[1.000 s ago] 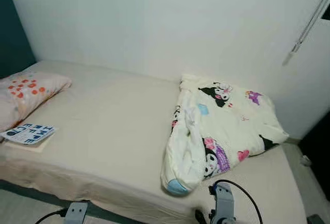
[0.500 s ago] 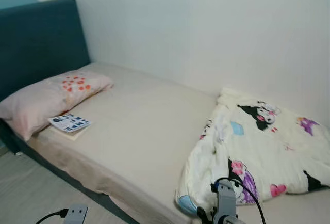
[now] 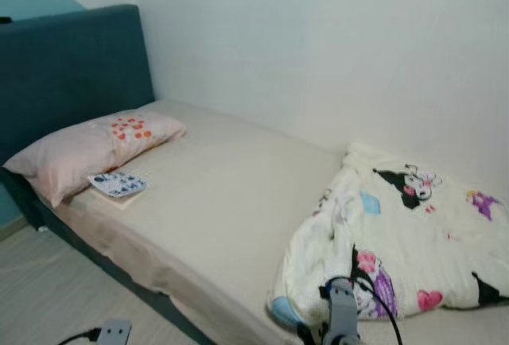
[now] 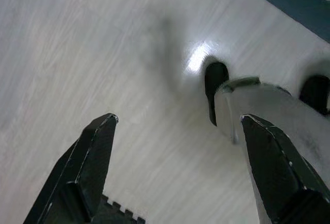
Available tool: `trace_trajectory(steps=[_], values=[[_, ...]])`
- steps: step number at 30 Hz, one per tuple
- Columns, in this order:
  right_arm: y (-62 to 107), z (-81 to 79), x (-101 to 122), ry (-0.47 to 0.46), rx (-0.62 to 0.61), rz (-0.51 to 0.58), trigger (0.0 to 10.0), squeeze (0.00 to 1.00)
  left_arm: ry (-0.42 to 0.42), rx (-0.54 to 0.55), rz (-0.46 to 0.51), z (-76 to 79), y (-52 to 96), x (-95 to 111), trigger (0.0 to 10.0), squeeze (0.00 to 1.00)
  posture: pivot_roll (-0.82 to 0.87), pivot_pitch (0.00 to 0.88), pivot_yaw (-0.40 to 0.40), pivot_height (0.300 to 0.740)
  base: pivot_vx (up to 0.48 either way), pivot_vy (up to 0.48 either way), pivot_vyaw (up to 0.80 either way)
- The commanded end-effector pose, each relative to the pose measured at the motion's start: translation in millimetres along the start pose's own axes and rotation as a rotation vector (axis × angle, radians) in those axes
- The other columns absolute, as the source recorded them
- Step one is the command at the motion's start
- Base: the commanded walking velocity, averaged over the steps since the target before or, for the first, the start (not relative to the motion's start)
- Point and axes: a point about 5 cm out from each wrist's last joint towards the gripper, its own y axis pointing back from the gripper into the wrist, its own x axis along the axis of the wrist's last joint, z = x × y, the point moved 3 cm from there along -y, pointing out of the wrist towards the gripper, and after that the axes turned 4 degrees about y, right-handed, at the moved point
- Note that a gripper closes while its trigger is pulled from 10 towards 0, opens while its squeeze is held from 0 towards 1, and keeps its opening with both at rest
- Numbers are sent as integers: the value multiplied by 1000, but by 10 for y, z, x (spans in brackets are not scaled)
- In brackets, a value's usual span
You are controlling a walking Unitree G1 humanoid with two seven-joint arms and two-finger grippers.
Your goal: Clean up the room
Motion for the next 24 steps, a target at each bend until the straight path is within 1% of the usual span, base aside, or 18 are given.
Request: trace_trajectory(steps=[1, 4, 5, 7, 8, 13, 14, 16, 19, 20, 21, 22, 24], values=[[3, 39, 56, -31, -11, 27, 10000, 0, -7, 1, -3, 1, 0, 1, 10000, 0, -51, 0, -64, 721, 0, 0, 0], [-3, 44, 162, -50, -13, 59, 10000, 0, -14, 3, -7, -2, 0, -7, 10000, 0, -57, 0, -61, 721, 0, 0, 0], [-3, 44, 162, -50, -13, 59, 10000, 0, -14, 3, -7, -2, 0, -7, 10000, 0, -57, 0, -61, 721, 0, 0, 0], [-11, 39, 282, -61, -13, 88, 10000, 0, -11, 1, -8, 3, 0, -11, 10000, 0, -55, 0, -67, 721, 0, 0, 0], [-11, 39, 282, -61, -13, 88, 10000, 0, -11, 1, -8, 3, 0, -11, 10000, 0, -55, 0, -67, 721, 0, 0, 0], [-18, 14, 523, -74, 3, 149, 10000, 0, -8, -1, -6, 8, 0, -13, 10000, 0, -55, 0, -68, 721, 0, 0, 0], [-18, 14, 523, -74, 3, 149, 10000, 0, -8, -1, -6, 8, 0, -13, 10000, 0, -55, 0, -68, 721, 0, 0, 0], [-11, 31, 684, -87, 2, 184, 10000, 0, -7, 0, -3, 8, 0, -11, 10000, 0, -58, 0, -66, 711, 0, 0, 0], [39, 127, 1018, -115, -18, 281, 10000, 0, -6, 0, 4, 6, 1, -7, 10000, 0, -60, 0, -63, 696, 0, 0, 0], [39, 127, 1018, -115, -18, 281, 10000, 0, -6, 0, 4, 6, 1, -7, 10000, 0, -60, 0, -63, 696, 0, 0, 0], [76, 183, 1180, -124, -28, 329, 10000, 0, 1, 2, 10, 2, 2, -5, 10000, 0, -59, 0, -62, 686, 0, 0, 0], [76, 183, 1180, -124, -28, 329, 10000, 0, 1, 2, 10, 2, 2, -5, 10000, 0, -59, 0, -62, 686, 0, 0, 0], [110, 229, 1305, -127, -34, 366, 10000, 0, 24, 4, 20, -1, 3, -4, 10000, 0, -60, 0, -62, 676, 0, 0, 0]])
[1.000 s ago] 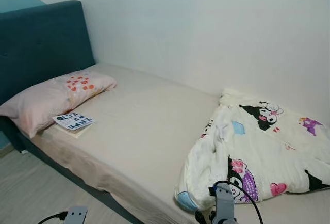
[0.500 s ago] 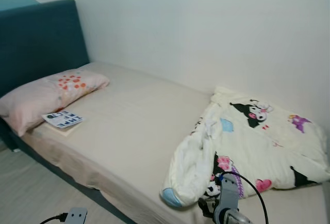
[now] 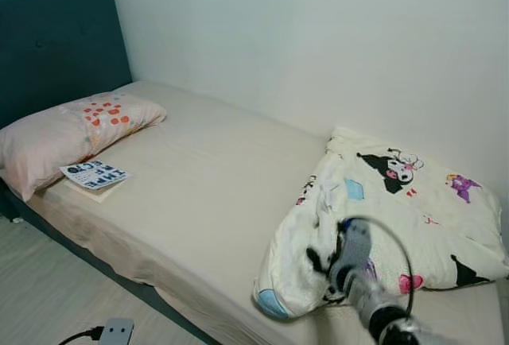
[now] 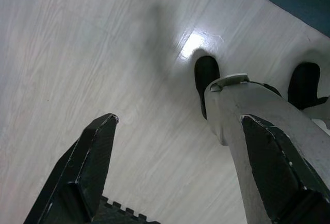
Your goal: Clean up the room
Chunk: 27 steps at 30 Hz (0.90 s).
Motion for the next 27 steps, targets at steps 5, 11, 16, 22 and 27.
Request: trace_trajectory(steps=[5, 11, 16, 22, 27], values=[[-1, 103, 208, -7, -24, 65, 10000, 0, 215, 20, 27, -6, 12, -67, 10000, 0, -59, 0, -62, 656, 0, 0, 0], [25, 276, 449, -8, -67, 131, 10000, 0, 331, -14, 165, -8, 37, 39, 10000, 0, -40, 0, -64, 636, 0, 0, 0], [75, 431, 824, -85, -94, 257, 10000, 0, 297, -98, 638, -338, 291, 1611, 10000, 0, -32, 0, -48, 616, 0, 0, 0], [109, 461, 1046, -109, -84, 334, 10000, 0, 233, -109, 844, -467, 577, 2192, 10000, 0, -18, 36, -34, 591, 0, 0, 0], [133, 420, 1272, -100, -52, 399, 10000, 0, 150, -180, 1001, -377, 828, 2556, 10000, 0, 3, 89, -17, 561, 0, 0, 0]])
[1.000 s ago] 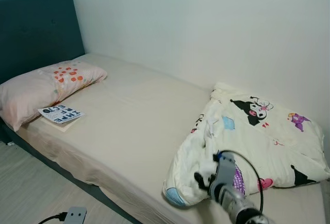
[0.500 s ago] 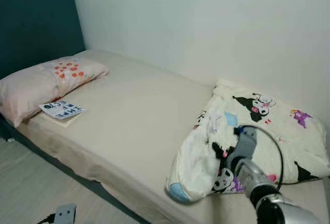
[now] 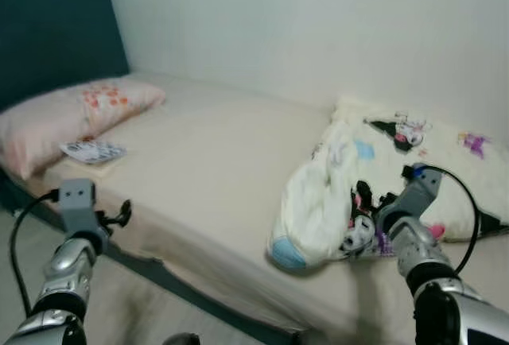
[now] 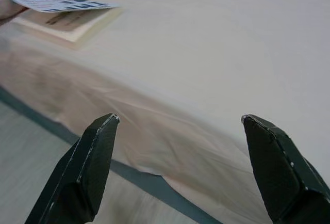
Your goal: Clean up the room
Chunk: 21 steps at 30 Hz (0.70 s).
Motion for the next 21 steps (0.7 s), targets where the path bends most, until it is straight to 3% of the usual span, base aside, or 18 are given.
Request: trace_trajectory(steps=[1, 6, 10, 14, 18, 21], values=[[-37, -49, 163, 2, 17, 52, 10000, 0, -18, -55, 64, 101, -62, 163, 10000, 0, 3, 89, -17, 556, 0, 0, 0], [-75, -100, 391, 0, 47, 117, 10000, 0, -6, -129, 113, 210, -67, 249, 10000, 0, 23, 137, -5, 531, 0, 0, 0], [-109, -215, 731, 10, 108, 215, 10000, 0, -11, -197, 161, 338, -56, 346, 10000, 0, 49, 182, 9, 506, 0, 0, 0], [-119, -262, 824, 25, 124, 237, 10000, 0, -22, -221, 165, 378, -46, 356, 10000, 0, 65, 202, 17, 501, 0, 0, 0], [-157, -347, 906, 128, 114, 213, 10000, 0, -37, -266, 164, 446, 4, 335, 10000, 0, 73, 221, 29, 501, 0, 0, 0], [-198, -333, 826, 281, 26, 109, 10000, 0, -59, -305, 144, 517, 53, 265, 10000, 0, 74, 230, 32, 501, 0, 0, 0]])
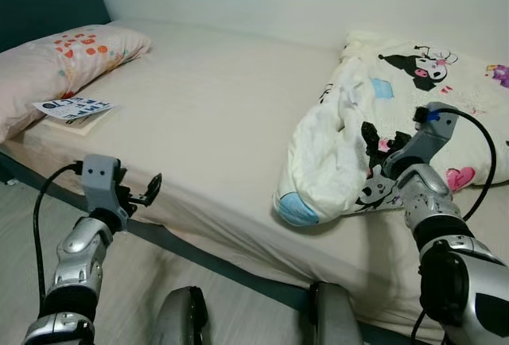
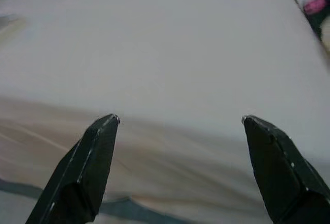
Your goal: Clean up the room
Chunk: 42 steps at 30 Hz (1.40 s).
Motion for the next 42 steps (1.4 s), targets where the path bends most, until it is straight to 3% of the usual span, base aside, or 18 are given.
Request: trace_trajectory(steps=[1, 4, 7, 9, 10, 11, 19, 20, 23, 24, 28, 36, 39, 40, 41, 42], values=[[-4, 17, -53, 44, -25, -55, 10000, 0, 5, -18, -25, 39, 29, -64, 10000, 0, 74, 230, 32, 501, 0, 0, 0], [-10, 9, -118, 90, -58, -123, 10000, 0, 7, -29, -33, 70, 53, -90, 10000, 0, 73, 234, 34, 501, 0, 0, 0], [-24, -41, -120, 68, -53, -136, 10000, 0, 34, -22, -37, 81, 68, -111, 10000, 0, 72, 234, 35, 501, 0, 0, 0], [-32, -90, -110, 29, -27, -124, 10000, 0, 40, -22, -38, 98, 70, -114, 10000, 0, 72, 234, 35, 501, 0, 0, 0], [-45, -192, -76, -61, 34, -85, 10000, 0, 46, -34, -38, 146, 74, -109, 10000, 0, 72, 234, 35, 501, 0, 0, 0], [-47, -230, -74, -85, 55, -77, 10000, 0, 44, -43, -37, 173, 78, -98, 10000, 0, 81, 235, 44, 501, 0, 0, 0], [-13, -246, -285, 11, 23, -185, 10000, 0, 41, -66, -35, 238, 92, -74, 10000, 0, 87, 237, 44, 501, 0, 0, 0], [-2, -241, -330, 29, 14, -210, 4980, 0, 40, -68, -35, 246, 96, -74, 10000, 0, 87, 237, 44, 501, 0, 0, 0], [27, -182, -415, 63, -21, -260, 4392, 0, 45, -71, -36, 271, 98, -73, 10000, 0, 73, 237, 42, 501, 0, 0, 0], [51, -102, -460, 65, -63, -283, 0, 0, 48, -74, -39, 292, 99, -81, 10000, 0, 71, 233, 42, 501, 0, 0, 0], [69, -34, -480, 44, -100, -291, 0, 0, 51, -75, -42, 307, 101, -88, 10000, 0, 69, 231, 41, 501, 0, 0, 0], [134, 131, -578, -147, -229, -314, 0, 0, 62, -84, -43, 368, 60, -79, 10000, 0, 52, 200, 29, 501, 0, 0, 0], [178, 151, -679, -366, -323, -334, 0, 0, 63, -87, -41, 386, 50, -80, 10000, 0, 38, 189, 21, 501, 0, 0, 0], [227, 54, -845, -529, -372, -375, 0, 0, 67, -86, -41, 409, 29, -92, 10000, 0, 24, 172, 9, 501, 0, 0, 0], [227, 54, -845, -529, -372, -375, 0, 0, 67, -86, -41, 409, 29, -92, 10000, 0, 24, 172, 9, 501, 0, 0, 0], [252, -3, -923, -587, -387, -398, 0, 0, 69, -86, -41, 420, 20, -98, 10000, 0, 19, 168, 6, 501, 0, 0, 0]])
